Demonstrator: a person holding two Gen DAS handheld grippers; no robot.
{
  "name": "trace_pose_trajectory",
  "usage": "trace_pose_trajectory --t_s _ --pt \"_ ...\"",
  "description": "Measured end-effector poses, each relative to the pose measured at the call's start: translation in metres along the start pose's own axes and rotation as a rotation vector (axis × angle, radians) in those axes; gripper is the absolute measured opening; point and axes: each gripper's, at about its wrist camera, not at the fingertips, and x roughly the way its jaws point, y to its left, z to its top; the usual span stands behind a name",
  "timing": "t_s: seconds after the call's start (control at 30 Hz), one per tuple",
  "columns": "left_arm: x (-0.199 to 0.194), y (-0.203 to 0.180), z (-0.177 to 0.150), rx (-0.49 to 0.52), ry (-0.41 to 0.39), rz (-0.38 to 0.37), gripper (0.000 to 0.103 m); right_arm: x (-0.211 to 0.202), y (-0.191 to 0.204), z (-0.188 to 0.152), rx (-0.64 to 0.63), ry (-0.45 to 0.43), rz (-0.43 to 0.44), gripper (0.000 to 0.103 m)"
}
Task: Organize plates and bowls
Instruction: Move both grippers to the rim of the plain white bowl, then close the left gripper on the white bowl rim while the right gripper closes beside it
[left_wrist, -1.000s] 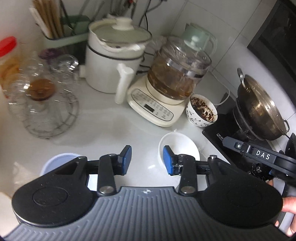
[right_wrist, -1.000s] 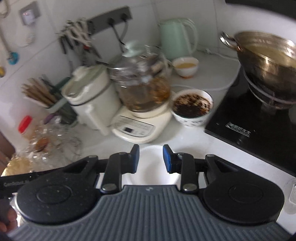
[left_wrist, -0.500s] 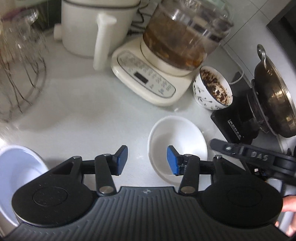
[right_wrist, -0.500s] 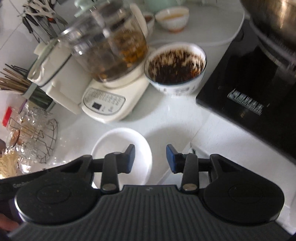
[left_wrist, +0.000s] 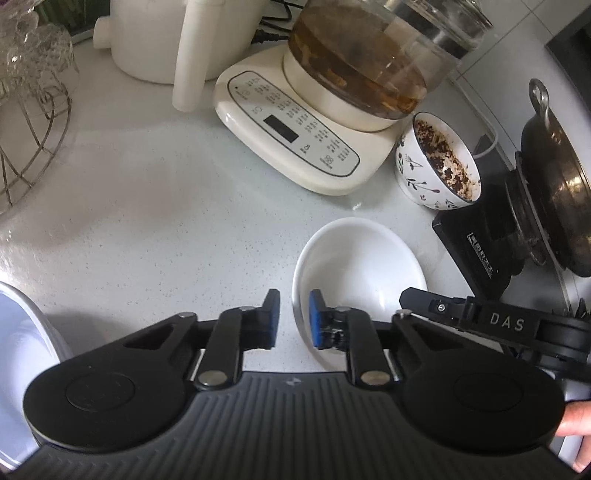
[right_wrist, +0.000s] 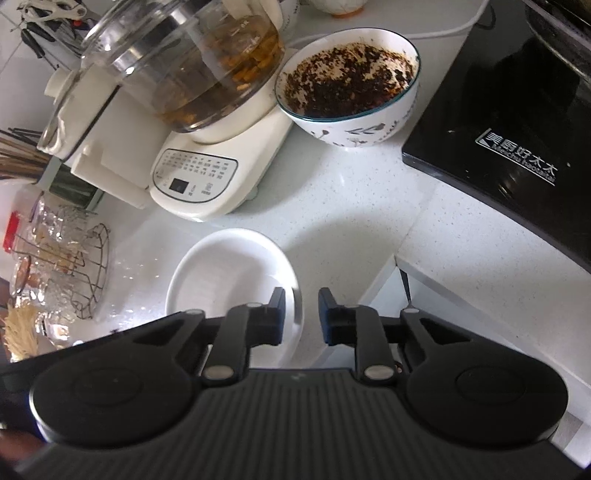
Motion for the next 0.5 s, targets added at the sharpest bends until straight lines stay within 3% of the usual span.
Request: trace_pose_trajectory --t_s 0.2,0.5 --pt "-0.005 0.004 0.0 -0.036 -0.026 -0.024 0.008 0.002 0.001 0.0 -0.016 0.005 0.02 0.008" --pt "-0.014 0.004 0.002 -0.036 -0.037 -0.021 0.007 -0.004 0.007 0.001 -0.029 -0.006 0.04 0.008"
